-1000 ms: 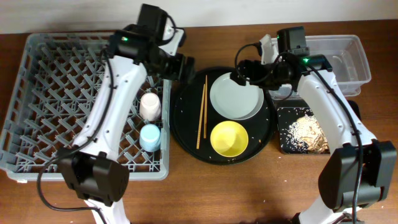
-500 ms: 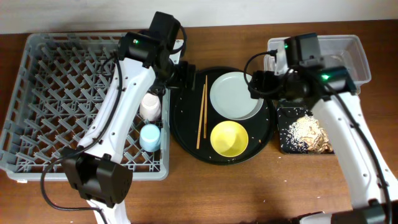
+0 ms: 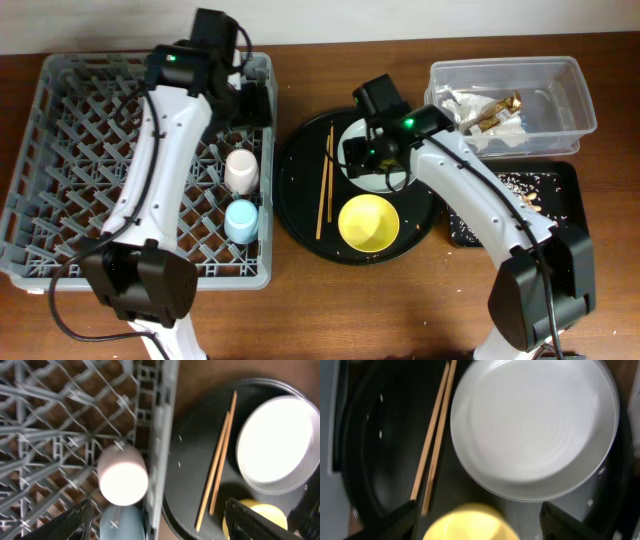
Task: Sort waste into correct bins and load items into the dishwasher rack
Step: 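Grasp the yellow bowl on the round tray with the right gripper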
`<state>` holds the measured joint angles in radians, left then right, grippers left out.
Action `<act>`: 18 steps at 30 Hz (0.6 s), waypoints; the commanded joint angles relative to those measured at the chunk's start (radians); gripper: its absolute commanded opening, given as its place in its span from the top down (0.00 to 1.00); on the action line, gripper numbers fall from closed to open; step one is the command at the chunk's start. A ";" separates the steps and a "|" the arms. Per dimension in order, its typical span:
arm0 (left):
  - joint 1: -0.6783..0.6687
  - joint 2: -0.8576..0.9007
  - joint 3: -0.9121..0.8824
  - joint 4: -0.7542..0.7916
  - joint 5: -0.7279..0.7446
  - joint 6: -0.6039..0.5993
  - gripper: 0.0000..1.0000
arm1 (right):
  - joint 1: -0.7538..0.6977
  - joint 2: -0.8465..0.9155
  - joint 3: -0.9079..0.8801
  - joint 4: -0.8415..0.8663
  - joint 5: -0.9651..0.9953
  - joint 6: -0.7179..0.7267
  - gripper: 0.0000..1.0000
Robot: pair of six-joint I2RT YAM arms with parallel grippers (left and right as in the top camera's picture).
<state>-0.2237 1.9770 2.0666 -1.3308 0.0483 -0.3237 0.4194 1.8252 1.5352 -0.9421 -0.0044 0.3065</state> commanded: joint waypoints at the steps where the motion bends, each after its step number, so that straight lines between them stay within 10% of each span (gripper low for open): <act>1: -0.039 0.003 0.012 -0.014 -0.011 0.032 0.16 | -0.018 -0.046 0.004 -0.081 -0.103 0.027 0.23; 18: 0.262 0.003 0.012 0.061 -0.054 -0.001 0.01 | 0.249 0.106 -0.099 -0.090 0.095 0.271 0.56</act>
<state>0.0391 1.9770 2.0666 -1.2648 0.0250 -0.3191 0.6514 1.8740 1.4494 -1.0374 0.0563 0.5526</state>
